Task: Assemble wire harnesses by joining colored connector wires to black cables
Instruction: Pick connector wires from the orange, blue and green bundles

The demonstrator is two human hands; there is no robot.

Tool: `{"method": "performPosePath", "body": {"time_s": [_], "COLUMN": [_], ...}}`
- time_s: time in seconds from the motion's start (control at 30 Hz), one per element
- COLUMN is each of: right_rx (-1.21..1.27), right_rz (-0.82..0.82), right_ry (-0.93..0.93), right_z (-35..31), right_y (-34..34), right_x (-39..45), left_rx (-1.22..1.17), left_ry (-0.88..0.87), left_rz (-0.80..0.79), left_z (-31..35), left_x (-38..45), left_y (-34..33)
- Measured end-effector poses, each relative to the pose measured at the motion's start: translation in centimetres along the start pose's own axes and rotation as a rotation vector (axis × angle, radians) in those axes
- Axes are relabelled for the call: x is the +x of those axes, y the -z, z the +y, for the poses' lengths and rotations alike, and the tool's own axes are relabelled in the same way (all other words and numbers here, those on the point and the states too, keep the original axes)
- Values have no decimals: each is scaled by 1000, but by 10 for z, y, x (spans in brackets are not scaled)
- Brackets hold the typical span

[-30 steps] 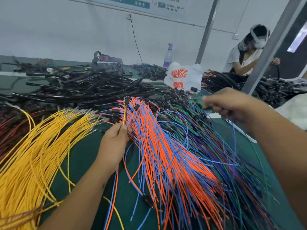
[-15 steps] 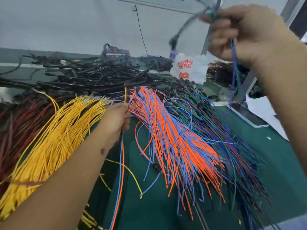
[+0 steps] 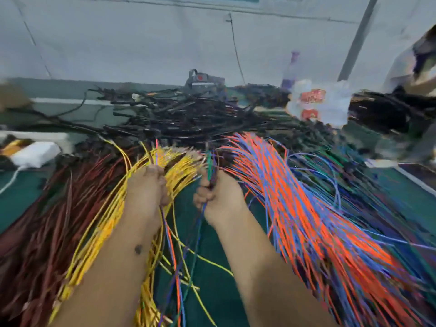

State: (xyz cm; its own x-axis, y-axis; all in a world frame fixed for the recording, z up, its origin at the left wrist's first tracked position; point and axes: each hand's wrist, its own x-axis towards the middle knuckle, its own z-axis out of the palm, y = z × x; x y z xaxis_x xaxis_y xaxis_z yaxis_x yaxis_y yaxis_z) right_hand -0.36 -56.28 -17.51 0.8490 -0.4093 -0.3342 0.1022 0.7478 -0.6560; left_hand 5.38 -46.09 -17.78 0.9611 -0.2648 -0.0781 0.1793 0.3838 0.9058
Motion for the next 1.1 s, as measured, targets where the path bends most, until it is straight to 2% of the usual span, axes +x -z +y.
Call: {"method": "performPosePath", "body": {"time_s": [0.1, 0.2, 0.37, 0.47, 0.63, 0.77, 0.9, 1.1], "right_rx": [-104, -284, -577, -680, -708, -819, -831, -864], "right_rz": [14, 38, 34, 33, 15, 47, 63, 84], "right_ry": [174, 409, 647, 756, 810, 811, 728, 674], "right_z": [14, 20, 22, 20, 22, 22, 23, 14], "right_y": [-4, -7, -7, -6, -7, -4, -5, 0], "right_x": [-7, -10, -10, -10, -12, -8, -6, -7], "left_rx": [98, 97, 168, 201, 177, 199, 214, 407], "left_ry": [-39, -42, -95, -143, -103, -119, -92, -108], "left_rz": [42, -41, -196, -184, -219, -209, -194, -260], "left_z": [1, 2, 1, 0, -3, -2, -4, -7], "left_x": [-3, -9, -15, -18, -24, -26, -25, -17], "left_y": [-6, -11, -9, -8, -14, -13, -14, -11]}}
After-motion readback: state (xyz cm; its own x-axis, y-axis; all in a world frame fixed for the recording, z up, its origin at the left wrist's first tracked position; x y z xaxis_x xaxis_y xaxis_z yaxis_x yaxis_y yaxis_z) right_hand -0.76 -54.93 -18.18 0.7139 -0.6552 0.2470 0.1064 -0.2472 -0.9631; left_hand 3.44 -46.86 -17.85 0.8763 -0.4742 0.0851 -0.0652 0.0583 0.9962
